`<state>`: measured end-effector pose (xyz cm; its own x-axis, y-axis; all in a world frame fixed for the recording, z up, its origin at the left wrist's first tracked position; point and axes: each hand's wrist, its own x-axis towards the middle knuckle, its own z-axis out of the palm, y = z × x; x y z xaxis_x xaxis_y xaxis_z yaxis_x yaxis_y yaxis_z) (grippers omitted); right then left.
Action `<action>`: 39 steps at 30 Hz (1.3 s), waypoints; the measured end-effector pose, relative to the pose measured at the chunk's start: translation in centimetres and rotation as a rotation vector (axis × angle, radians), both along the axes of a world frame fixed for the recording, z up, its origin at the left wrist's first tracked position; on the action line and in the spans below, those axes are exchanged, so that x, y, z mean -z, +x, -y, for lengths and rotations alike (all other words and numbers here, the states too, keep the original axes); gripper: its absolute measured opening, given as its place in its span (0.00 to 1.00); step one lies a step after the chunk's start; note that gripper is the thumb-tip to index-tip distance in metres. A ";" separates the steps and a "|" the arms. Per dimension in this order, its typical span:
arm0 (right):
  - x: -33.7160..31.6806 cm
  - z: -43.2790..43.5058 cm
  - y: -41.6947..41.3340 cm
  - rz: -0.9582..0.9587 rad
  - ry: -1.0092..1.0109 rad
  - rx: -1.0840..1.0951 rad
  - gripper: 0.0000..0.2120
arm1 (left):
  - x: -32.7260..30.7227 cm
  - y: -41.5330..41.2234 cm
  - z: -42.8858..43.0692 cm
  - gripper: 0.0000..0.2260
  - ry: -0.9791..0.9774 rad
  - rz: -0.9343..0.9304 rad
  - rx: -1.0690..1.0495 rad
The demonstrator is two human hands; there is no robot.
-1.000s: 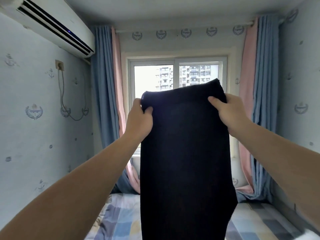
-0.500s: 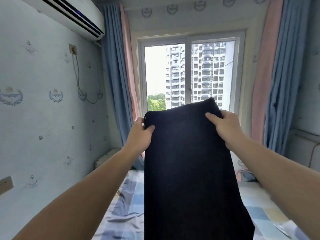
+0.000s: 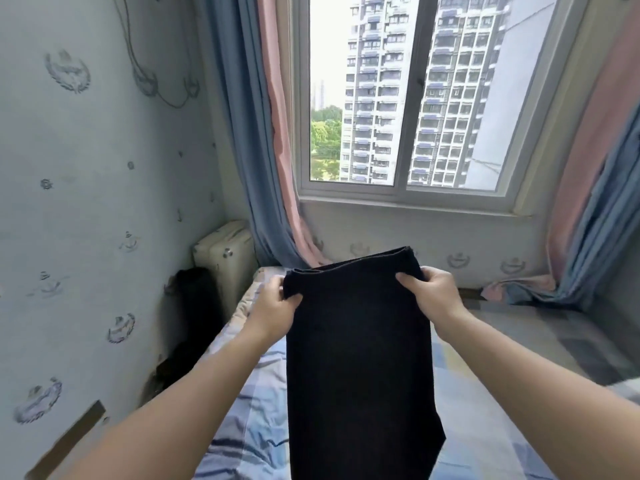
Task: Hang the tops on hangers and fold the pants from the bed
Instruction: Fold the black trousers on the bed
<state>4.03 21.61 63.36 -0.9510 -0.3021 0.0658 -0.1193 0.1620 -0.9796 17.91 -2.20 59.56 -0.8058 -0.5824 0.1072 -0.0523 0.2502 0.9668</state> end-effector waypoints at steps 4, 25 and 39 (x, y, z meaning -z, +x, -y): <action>8.1 6.4 -7.0 0.116 0.133 0.016 0.05 | 8.5 -7.2 6.0 0.04 0.084 0.165 -0.001; 55.2 27.7 -33.6 0.300 0.686 0.027 0.18 | 56.9 -34.2 22.6 0.27 0.023 0.591 -0.068; 56.2 15.7 -17.4 0.171 1.165 -0.434 0.28 | 55.7 -18.2 9.1 0.27 -0.391 0.793 0.307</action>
<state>-13.42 5.95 7.15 -0.7287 -0.3876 -0.5647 -0.2649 0.9198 -0.2894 -0.33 -11.28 3.88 -0.8400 -0.3703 -0.3965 -0.5380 0.6626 0.5211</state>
